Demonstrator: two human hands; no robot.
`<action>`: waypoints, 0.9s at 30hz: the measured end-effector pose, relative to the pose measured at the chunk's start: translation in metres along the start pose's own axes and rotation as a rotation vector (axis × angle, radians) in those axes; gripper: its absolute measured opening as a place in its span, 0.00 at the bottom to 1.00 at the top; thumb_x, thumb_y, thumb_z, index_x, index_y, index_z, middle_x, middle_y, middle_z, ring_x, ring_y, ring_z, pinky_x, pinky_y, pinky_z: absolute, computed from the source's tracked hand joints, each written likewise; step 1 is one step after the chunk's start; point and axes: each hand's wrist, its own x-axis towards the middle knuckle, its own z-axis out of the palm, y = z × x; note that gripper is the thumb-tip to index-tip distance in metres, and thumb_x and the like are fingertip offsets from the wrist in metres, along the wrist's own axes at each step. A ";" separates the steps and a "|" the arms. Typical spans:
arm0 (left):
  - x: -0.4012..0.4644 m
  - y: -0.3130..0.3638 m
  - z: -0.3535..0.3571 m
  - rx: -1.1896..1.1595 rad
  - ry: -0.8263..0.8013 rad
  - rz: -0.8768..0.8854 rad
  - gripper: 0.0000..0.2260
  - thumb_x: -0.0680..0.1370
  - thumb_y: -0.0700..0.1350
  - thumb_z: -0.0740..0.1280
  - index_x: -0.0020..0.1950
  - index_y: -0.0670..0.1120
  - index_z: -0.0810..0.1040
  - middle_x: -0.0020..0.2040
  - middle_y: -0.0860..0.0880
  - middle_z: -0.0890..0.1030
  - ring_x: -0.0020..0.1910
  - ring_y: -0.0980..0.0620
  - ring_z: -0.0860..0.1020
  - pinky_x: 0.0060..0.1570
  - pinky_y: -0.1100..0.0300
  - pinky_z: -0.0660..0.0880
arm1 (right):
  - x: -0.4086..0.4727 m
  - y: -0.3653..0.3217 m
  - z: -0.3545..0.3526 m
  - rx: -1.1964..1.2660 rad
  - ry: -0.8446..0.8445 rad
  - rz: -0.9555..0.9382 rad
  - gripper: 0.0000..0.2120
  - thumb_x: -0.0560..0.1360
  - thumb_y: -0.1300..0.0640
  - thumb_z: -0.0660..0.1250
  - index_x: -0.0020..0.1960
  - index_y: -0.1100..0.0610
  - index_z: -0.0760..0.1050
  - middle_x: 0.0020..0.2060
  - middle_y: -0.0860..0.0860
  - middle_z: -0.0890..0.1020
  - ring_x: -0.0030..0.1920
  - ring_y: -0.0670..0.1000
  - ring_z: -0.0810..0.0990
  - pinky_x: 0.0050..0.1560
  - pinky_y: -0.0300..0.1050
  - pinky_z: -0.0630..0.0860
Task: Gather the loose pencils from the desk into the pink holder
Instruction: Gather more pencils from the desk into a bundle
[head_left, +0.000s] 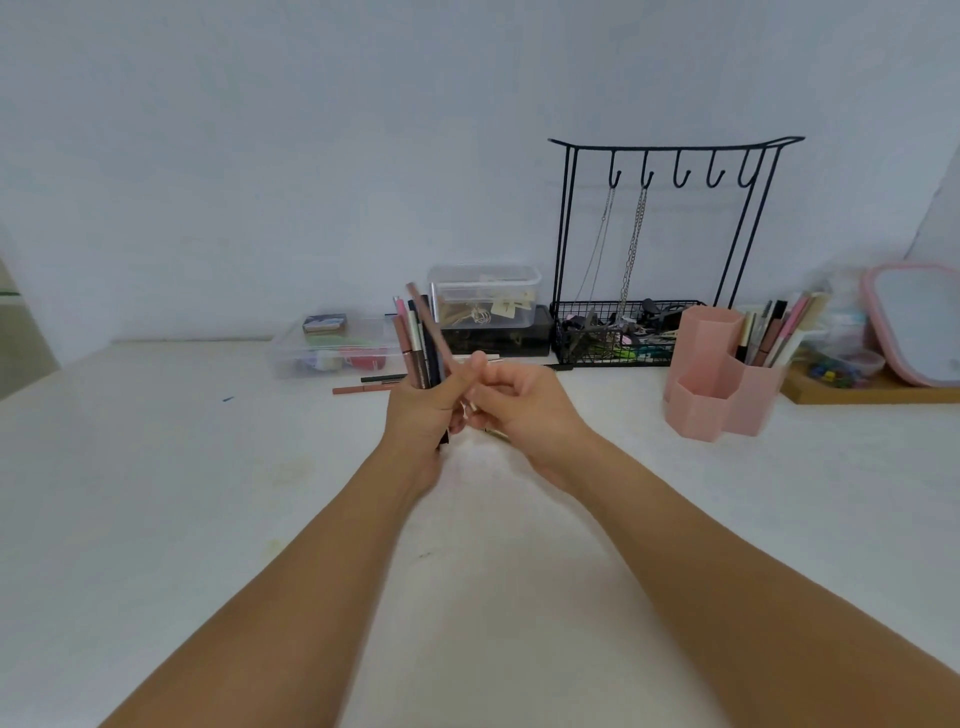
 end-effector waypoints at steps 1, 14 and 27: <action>0.000 -0.002 0.000 0.002 0.008 -0.006 0.18 0.60 0.55 0.84 0.37 0.48 0.80 0.33 0.46 0.80 0.33 0.48 0.75 0.32 0.58 0.70 | -0.001 0.003 0.004 -0.036 0.004 -0.022 0.07 0.79 0.67 0.66 0.54 0.68 0.81 0.37 0.57 0.82 0.36 0.50 0.82 0.41 0.38 0.79; 0.032 -0.007 -0.034 0.102 0.312 0.051 0.10 0.78 0.53 0.73 0.46 0.46 0.79 0.26 0.54 0.78 0.30 0.54 0.78 0.38 0.56 0.76 | 0.077 0.003 -0.026 -1.180 -0.061 -0.098 0.15 0.80 0.50 0.64 0.64 0.54 0.77 0.63 0.51 0.79 0.63 0.52 0.76 0.62 0.49 0.73; 0.043 -0.018 -0.035 0.177 0.353 0.111 0.11 0.78 0.54 0.73 0.50 0.47 0.81 0.33 0.50 0.81 0.31 0.53 0.78 0.39 0.55 0.76 | 0.161 0.052 0.015 -1.483 -0.220 0.047 0.32 0.81 0.36 0.49 0.74 0.59 0.65 0.70 0.60 0.67 0.69 0.61 0.67 0.67 0.60 0.69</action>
